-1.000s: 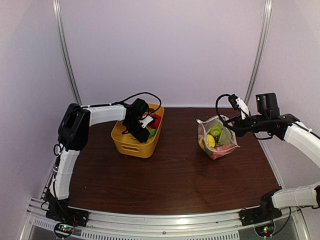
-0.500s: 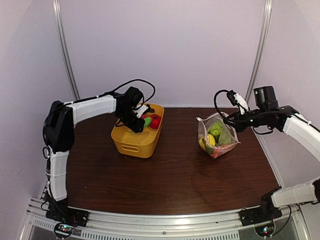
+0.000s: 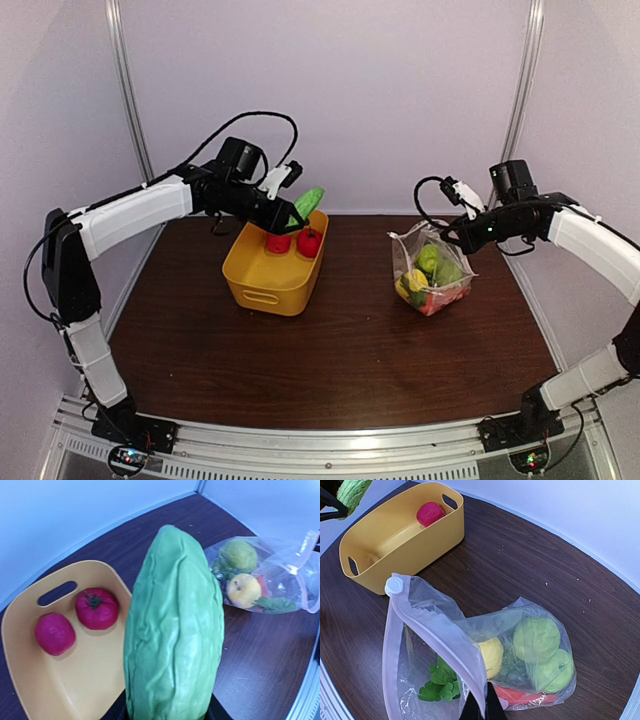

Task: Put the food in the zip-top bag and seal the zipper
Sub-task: Pick up the fake vegetable from the bin, then place the fake vegetable in the zipper food storage bag.

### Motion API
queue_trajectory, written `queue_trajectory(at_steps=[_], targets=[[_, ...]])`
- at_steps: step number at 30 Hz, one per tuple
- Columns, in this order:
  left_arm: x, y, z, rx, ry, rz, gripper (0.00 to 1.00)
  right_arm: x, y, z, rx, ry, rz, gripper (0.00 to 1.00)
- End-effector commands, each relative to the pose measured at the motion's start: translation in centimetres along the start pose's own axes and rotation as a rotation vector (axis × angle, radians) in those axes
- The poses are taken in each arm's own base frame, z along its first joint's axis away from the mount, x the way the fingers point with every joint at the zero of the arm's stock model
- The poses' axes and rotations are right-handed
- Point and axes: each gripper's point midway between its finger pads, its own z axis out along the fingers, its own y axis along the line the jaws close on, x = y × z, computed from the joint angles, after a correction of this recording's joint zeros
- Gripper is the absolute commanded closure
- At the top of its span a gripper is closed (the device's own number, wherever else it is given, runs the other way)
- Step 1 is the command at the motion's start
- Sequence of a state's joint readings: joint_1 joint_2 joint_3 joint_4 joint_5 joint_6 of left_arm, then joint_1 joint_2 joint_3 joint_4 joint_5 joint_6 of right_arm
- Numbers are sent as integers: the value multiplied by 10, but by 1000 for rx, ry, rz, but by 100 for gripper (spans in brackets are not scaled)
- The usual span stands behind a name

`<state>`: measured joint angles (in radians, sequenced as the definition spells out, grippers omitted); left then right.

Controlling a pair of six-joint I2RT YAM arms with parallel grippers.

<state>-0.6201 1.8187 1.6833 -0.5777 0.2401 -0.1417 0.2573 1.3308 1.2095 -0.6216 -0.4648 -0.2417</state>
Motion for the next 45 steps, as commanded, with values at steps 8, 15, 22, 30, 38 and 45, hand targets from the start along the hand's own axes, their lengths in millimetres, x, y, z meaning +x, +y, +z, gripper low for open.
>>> queue_trajectory(at_steps=[8,15,22,30,38,45], targets=[[-54,-142,-15,588,-120,55,78,-22,-8,0,3,7,16,100],[-24,-208,-6,735,1,-18,78,-32,-5,-4,-3,-24,84,100],[4,-243,24,756,145,-169,82,-27,19,-5,2,-23,31,100],[22,-253,53,744,209,-292,86,-51,40,-35,3,-118,-23,100],[6,-260,69,784,218,-511,89,-37,77,-30,-88,-96,-102,100],[-10,-271,61,1039,163,-836,94,-31,92,-28,-112,-107,-134,100]])
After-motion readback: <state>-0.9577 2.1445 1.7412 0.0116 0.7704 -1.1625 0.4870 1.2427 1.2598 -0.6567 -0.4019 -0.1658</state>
